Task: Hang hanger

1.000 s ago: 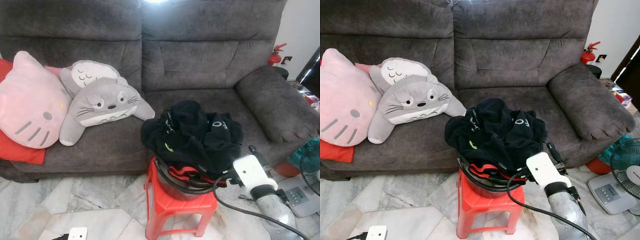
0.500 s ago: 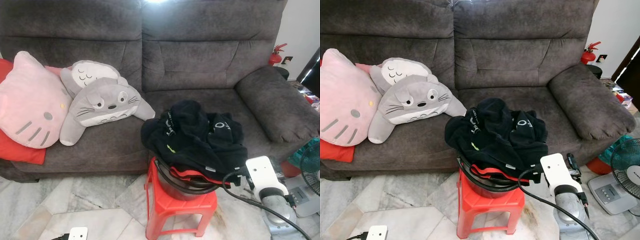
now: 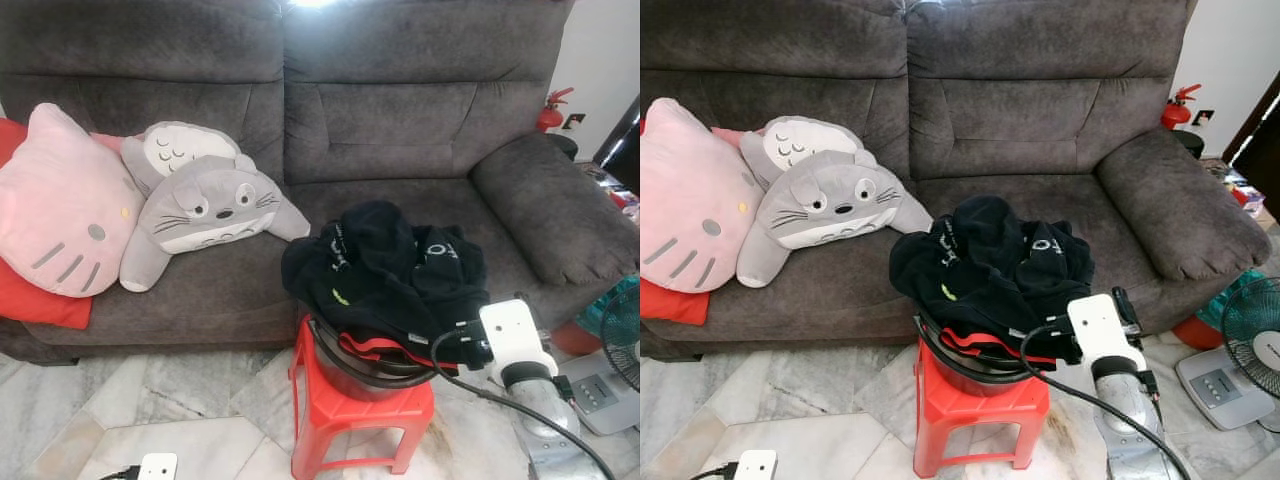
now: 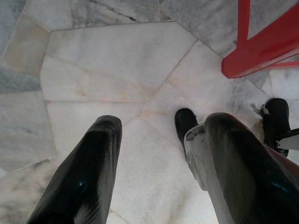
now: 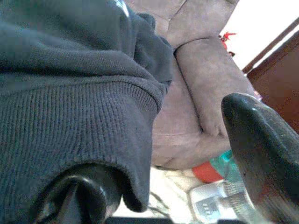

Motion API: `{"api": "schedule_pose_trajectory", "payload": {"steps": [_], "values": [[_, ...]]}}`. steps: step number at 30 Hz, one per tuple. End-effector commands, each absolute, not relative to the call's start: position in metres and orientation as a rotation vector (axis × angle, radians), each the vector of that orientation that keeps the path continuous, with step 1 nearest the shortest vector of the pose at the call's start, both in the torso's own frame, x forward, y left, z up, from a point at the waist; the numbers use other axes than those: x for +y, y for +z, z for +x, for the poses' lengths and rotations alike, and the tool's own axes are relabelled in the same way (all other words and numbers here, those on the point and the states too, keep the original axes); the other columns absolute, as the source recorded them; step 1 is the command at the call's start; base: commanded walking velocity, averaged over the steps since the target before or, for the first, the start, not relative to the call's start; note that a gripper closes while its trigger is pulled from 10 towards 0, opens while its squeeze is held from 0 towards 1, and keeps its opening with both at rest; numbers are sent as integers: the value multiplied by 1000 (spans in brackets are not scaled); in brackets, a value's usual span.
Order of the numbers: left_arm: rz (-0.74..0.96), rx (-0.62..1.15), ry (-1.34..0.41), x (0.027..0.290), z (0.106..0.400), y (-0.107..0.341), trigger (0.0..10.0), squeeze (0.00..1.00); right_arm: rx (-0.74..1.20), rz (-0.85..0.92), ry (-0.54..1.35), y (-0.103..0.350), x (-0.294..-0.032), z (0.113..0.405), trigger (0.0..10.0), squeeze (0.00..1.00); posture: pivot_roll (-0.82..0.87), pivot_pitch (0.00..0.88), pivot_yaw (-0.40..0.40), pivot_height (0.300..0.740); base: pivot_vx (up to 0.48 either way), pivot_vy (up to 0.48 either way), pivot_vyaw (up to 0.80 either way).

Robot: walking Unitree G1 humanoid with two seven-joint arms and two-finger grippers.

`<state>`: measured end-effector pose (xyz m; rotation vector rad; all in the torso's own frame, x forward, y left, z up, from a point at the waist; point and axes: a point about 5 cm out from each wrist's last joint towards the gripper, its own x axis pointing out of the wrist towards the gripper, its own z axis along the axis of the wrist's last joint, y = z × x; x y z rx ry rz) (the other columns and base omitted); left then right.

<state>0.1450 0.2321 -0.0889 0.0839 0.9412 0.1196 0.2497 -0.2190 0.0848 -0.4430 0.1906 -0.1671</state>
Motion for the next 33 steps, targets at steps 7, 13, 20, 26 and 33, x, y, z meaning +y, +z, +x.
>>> {"api": "schedule_pose_trajectory", "payload": {"steps": [7, 13, 20, 26, 33], "values": [[95, 892, 83, 213, 172, -82, 10000, 0, 171, -280, -258, 85, -225, 261, 10000, 0, -206, 46, -40, 740, 0, 0, 0], [95, 934, 84, 214, 168, -85, 10000, 0, 180, -219, -232, 80, -219, 271, 10000, 0, -200, 47, -39, 740, 0, 0, 0], [102, 943, 82, 215, 166, -86, 10000, 0, 242, -165, -241, 68, -219, 271, 10000, 0, -196, 49, -39, 740, 0, 0, 0], [111, 945, 75, 215, 166, -86, 10000, 0, 227, -145, -245, 67, -220, 271, 0, 0, -196, 48, -37, 740, 0, 0, 0], [115, 943, 72, 214, 167, -86, 10000, 0, 219, -140, -235, 68, -219, 273, 0, 0, -194, 47, -38, 740, 0, 0, 0]]}}
